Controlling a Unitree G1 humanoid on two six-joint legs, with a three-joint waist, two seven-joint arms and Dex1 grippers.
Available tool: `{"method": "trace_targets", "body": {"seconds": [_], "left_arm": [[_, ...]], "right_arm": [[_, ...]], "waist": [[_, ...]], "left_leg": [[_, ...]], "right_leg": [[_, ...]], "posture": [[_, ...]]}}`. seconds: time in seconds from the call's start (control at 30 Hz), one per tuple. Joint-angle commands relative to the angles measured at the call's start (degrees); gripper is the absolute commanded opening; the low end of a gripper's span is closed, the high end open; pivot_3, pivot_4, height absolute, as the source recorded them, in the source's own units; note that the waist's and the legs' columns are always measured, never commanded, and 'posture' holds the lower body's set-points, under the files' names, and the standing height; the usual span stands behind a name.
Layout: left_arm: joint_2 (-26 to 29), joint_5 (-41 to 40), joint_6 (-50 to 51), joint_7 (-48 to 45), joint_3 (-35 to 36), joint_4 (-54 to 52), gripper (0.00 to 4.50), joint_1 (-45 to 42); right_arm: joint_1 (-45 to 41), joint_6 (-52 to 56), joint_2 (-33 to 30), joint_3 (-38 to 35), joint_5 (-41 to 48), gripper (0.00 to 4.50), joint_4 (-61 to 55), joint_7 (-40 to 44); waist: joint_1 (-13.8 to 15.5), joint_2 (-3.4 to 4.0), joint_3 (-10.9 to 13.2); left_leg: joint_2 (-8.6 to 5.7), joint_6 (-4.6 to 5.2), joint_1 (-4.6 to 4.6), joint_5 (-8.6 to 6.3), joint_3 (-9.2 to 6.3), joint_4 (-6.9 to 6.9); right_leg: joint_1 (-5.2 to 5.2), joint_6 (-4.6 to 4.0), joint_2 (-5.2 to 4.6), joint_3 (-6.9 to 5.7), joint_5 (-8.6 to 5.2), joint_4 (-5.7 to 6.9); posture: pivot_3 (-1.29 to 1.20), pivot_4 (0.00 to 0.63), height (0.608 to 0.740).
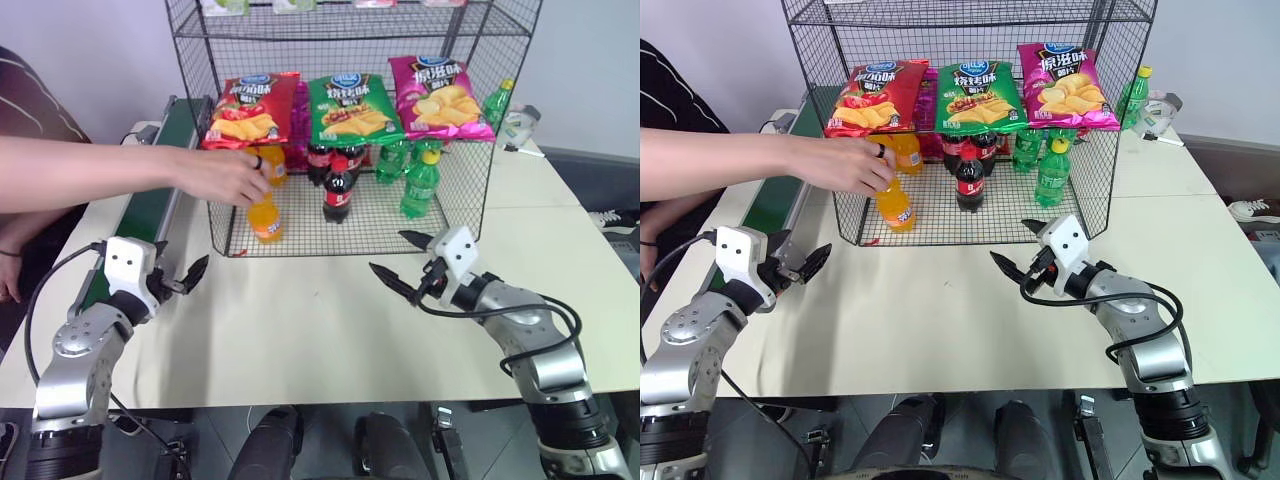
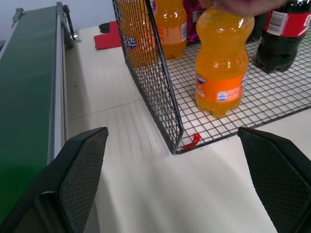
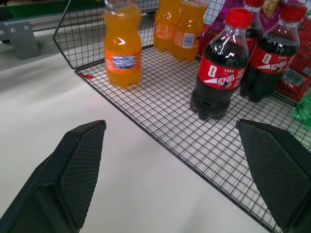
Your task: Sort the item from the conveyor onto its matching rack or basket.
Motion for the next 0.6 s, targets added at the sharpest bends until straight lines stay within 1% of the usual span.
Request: {"method": "trace_targets", "body": {"seconds": [0.03,0.37,0.6], "left_arm": [[-0.1,0.4,-1.5,0.4,1.0,-0.5,4.46,-0.2],[-0.9,-0.8,0.0,2.5,2.5,-0.6,4.46,-0.5],[-0.6,0.5,-0.1,4.7,3.3,-0.1,4.46,-0.6]], "right_arm": [[-0.9,-1.3,0.6,-0.1,-0.3,4.50,-0.6,-0.2],[-1.5,-1.5,1.2,0.4,-0.5,4.50,-0.1,0.1],[-2.4,-2.0,1.5,0.7,-0.7,4.50,1.0,0.3]], "waist": [[0.0,0.00,0.0],[0.0,0.00,0.0],[0.0,0.00,0.0]], "left_leg": [[0.00,0.00,0.00,0.00,0.00,0.00],[0.00,0.00,0.00,0.00,0.00,0.00],[0.00,0.00,0.00,0.00,0.00,0.00]], "right_leg": [[0.00,0.00,0.00,0.00,0.00,0.00],[0.00,0.00,0.01,0.00,0.00,0.00],[0.00,0.01,0.01,-0.01,0.00,0.00]], "posture": [[0.00,0.150,0.740],[0.00,0.150,0.740],[0.00,0.150,0.740]]}}
